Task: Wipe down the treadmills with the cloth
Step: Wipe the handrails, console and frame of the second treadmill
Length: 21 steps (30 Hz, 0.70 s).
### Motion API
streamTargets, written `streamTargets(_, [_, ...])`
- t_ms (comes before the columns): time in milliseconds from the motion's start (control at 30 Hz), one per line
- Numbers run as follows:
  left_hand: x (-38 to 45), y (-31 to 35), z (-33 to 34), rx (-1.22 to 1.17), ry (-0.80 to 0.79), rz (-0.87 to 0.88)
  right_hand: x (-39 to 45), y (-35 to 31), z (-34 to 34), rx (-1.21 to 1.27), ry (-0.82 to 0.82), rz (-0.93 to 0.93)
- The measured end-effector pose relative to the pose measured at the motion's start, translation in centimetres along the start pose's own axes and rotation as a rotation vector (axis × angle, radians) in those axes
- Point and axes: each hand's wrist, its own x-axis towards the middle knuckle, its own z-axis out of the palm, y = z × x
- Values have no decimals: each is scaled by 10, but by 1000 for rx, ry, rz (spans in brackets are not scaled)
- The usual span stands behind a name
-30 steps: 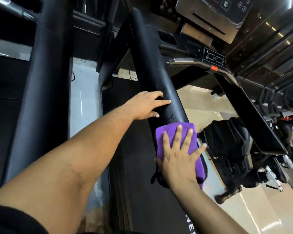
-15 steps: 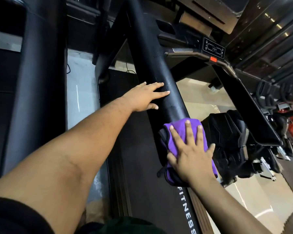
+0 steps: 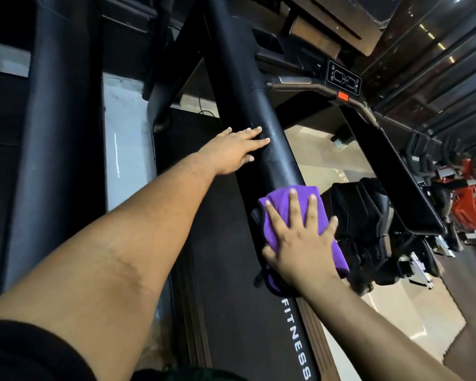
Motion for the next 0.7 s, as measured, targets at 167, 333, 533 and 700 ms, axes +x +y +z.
streamTargets(167, [0,-4,3,-7,8,-20,71,-55,-12,-296,-62,-104])
streamTargets(333, [-7,-2,4,-14,-4,-38,35,-25,-9,-143,-71,-142])
streamTargets(533, [-7,4,8,-7,5,-45,17,15,-20,294,-46,93])
streamTargets(700, [-11,3,9,-36,-19,-52,100,15,-33,452,-28,65])
